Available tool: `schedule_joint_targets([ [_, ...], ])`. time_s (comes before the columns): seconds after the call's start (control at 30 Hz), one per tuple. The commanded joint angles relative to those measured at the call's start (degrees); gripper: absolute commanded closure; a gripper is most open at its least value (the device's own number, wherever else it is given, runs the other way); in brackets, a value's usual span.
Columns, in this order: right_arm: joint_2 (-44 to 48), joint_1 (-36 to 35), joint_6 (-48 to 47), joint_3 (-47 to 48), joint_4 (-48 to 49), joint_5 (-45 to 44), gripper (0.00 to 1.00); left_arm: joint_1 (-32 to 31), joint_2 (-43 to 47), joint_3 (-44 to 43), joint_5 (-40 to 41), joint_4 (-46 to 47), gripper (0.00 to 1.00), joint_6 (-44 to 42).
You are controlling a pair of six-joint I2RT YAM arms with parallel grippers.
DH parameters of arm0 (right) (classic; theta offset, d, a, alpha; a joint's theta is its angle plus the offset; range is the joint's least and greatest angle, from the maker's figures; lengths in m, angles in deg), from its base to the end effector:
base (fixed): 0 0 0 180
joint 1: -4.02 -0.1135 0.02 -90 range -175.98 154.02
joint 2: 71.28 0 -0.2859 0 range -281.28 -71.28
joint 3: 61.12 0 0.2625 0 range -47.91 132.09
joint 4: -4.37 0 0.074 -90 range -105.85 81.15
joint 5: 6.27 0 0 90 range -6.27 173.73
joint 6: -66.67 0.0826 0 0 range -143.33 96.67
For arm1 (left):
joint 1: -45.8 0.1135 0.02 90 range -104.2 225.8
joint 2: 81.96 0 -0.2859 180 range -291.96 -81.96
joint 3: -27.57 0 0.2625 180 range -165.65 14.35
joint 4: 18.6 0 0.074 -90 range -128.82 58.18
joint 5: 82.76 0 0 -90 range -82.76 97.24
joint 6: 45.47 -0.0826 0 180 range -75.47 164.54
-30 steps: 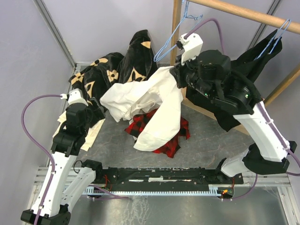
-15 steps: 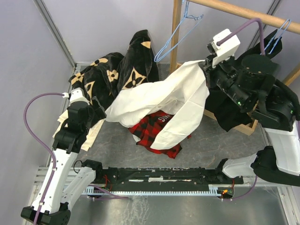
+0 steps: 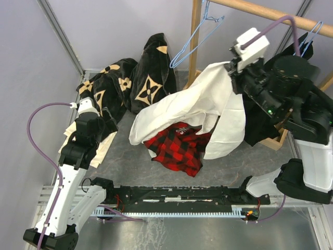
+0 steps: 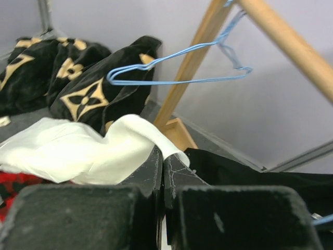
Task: Place the shirt on the hanger
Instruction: Pick up the shirt from the center of the board.
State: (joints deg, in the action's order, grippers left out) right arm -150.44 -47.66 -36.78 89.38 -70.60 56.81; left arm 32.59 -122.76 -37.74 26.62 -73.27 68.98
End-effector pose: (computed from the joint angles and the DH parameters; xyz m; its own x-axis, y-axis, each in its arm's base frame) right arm 0.1518 0.1318 0.6337 0.0594 -0.2594 -0.9640 -0.4170 0.8709 -0.2600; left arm 0.1754 -0.0130 0.3329 -0.4189 -0.3027 -0.8561 -0.2605 0.9432 -0.2061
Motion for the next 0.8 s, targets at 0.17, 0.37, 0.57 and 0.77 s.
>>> schedule_joint_targets([
  [0.17,-2.8,0.2,4.9,-7.6,3.4,13.3,1.0,0.3,-0.1,0.1,-0.2,2.4,0.15,-0.3],
  [0.37,0.9,0.1,5.5,-12.2,7.3,12.2,1.0,0.3,-0.2,0.2,-1.2,2.7,0.15,-0.5],
  [0.57,3.2,0.2,6.0,-8.5,10.6,10.2,1.0,0.3,0.1,-0.5,-8.0,4.1,0.1,-1.6],
  [0.77,5.8,0.2,7.7,-3.9,21.3,12.0,1.0,0.3,1.1,-0.7,-9.8,5.8,0.01,0.0],
])
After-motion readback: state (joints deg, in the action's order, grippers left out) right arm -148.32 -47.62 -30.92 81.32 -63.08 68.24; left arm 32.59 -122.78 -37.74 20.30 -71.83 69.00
